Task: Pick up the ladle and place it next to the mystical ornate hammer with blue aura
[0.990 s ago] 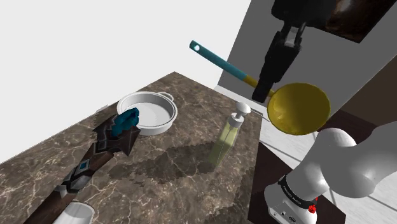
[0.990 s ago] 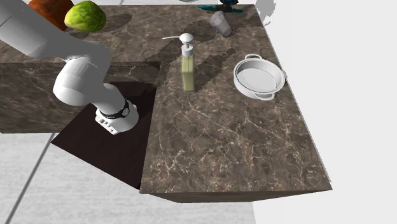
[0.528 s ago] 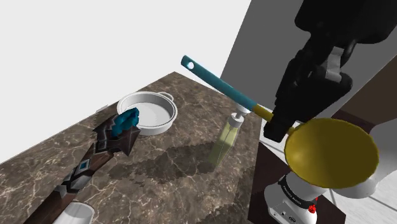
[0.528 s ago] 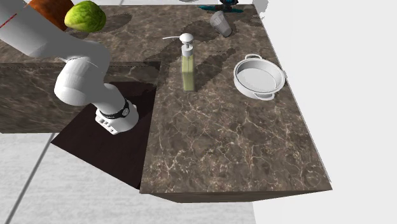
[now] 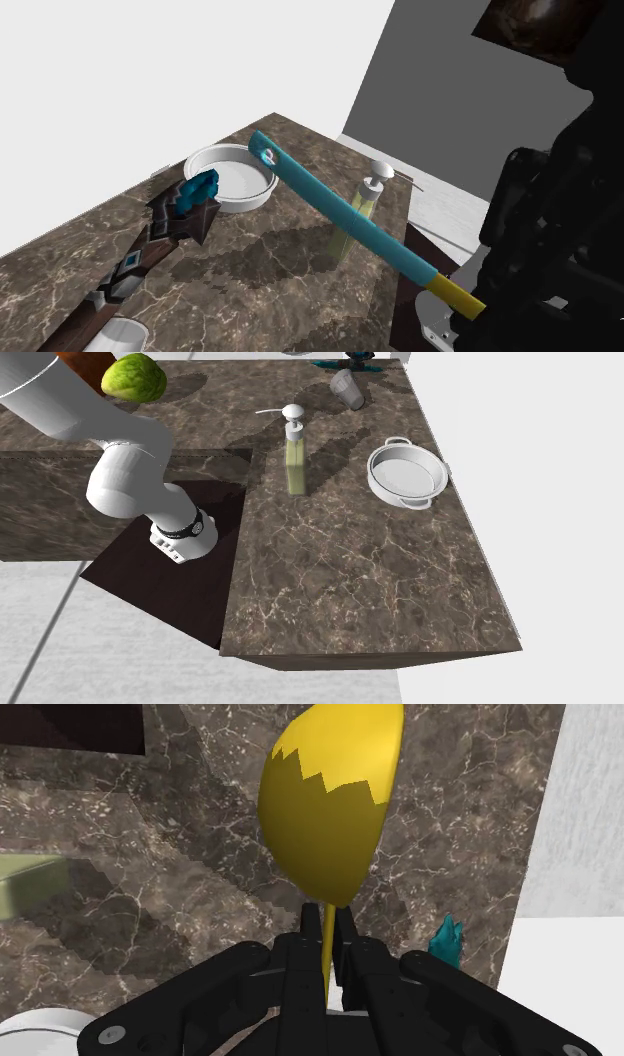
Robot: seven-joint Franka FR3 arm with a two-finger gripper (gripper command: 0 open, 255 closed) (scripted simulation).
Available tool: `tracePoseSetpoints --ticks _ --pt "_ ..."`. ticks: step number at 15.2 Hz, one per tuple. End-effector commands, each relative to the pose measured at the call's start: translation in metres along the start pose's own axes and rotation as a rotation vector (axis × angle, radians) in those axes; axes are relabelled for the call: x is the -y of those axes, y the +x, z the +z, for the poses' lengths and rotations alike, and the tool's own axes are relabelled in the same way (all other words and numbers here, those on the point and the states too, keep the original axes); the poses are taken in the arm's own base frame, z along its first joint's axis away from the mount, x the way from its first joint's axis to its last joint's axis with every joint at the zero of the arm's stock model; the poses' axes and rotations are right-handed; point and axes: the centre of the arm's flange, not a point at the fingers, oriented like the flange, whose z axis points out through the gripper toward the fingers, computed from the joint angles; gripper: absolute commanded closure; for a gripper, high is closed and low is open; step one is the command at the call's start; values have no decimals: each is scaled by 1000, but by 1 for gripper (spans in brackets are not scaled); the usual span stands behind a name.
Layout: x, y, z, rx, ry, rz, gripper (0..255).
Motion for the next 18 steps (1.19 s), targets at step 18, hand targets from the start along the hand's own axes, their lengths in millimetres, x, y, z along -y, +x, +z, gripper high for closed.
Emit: tracePoseSetpoints --ticks 18 --pt "-7 2 96 0 1 1 255"
